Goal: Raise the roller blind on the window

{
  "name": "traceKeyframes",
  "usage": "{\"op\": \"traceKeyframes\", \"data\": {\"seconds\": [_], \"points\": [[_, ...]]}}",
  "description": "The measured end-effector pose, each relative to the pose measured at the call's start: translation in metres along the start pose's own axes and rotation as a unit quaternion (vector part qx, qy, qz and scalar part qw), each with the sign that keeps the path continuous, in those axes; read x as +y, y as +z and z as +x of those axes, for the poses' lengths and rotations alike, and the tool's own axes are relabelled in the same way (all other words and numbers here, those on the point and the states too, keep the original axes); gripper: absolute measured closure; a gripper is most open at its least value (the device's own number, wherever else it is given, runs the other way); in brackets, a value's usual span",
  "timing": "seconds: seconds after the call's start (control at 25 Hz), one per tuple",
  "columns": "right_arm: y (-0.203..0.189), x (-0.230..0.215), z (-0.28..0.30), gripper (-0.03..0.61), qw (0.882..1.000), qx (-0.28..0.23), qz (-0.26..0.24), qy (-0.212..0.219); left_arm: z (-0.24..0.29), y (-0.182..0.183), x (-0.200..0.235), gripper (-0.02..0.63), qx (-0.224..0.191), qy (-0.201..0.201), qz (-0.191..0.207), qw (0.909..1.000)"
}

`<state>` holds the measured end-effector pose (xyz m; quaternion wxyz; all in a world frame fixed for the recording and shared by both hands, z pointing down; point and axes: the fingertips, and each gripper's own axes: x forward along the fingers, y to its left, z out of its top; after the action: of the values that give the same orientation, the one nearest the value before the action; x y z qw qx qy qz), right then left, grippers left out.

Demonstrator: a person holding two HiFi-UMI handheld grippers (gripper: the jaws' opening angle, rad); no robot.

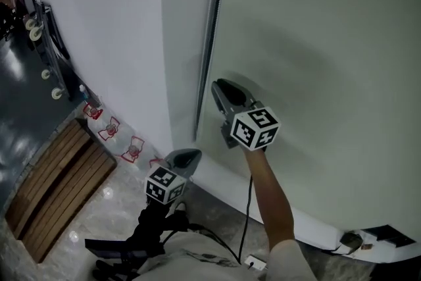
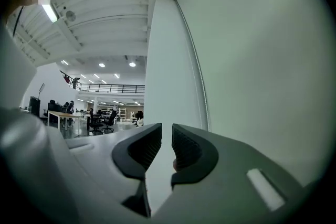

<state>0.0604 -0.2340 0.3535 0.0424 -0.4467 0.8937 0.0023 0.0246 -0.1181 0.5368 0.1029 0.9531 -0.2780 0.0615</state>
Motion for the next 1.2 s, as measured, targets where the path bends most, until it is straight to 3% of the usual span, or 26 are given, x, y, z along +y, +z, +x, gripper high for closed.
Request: {"op": "traceKeyframes", "data": {"seconds": [0.12, 0.32, 0.56, 0.72, 0.84, 0.88, 1.2], "points": [[0.036, -0.023, 0.029, 0.513, 0.999, -0.003, -0.037, -0.004, 0.009, 0.012, 0.004, 0.615, -0.009, -0.025, -0.006, 0.9996], [0.052, -0.08, 0.132, 0.507, 0.997, 0.02, -0.075, -0.012, 0.032, 0.011, 0.071, 0.615, 0.003, -0.053, -0.018, 0.9984], [0.076, -0.109, 0.161, 0.482, 0.996, 0.021, -0.087, -0.022, 0.04, 0.018, 0.09, 0.615, 0.0, -0.059, -0.017, 0.9981], [0.075, -0.102, 0.172, 0.47, 0.994, 0.029, -0.089, 0.048, 0.047, 0.025, 0.095, 0.615, -0.01, -0.052, -0.015, 0.9985], [0.075, -0.092, 0.174, 0.574, 0.991, 0.045, -0.093, 0.081, 0.045, 0.033, 0.096, 0.615, -0.016, -0.043, -0.01, 0.9989], [0.076, -0.086, 0.17, 0.574, 0.99, 0.049, -0.088, 0.097, 0.044, 0.037, 0.094, 0.615, -0.018, -0.041, -0.008, 0.9989], [0.079, -0.03, 0.081, 0.574, 0.973, 0.01, -0.04, 0.226, 0.06, 0.087, 0.092, 0.614, -0.074, -0.007, 0.022, 0.997]]}}
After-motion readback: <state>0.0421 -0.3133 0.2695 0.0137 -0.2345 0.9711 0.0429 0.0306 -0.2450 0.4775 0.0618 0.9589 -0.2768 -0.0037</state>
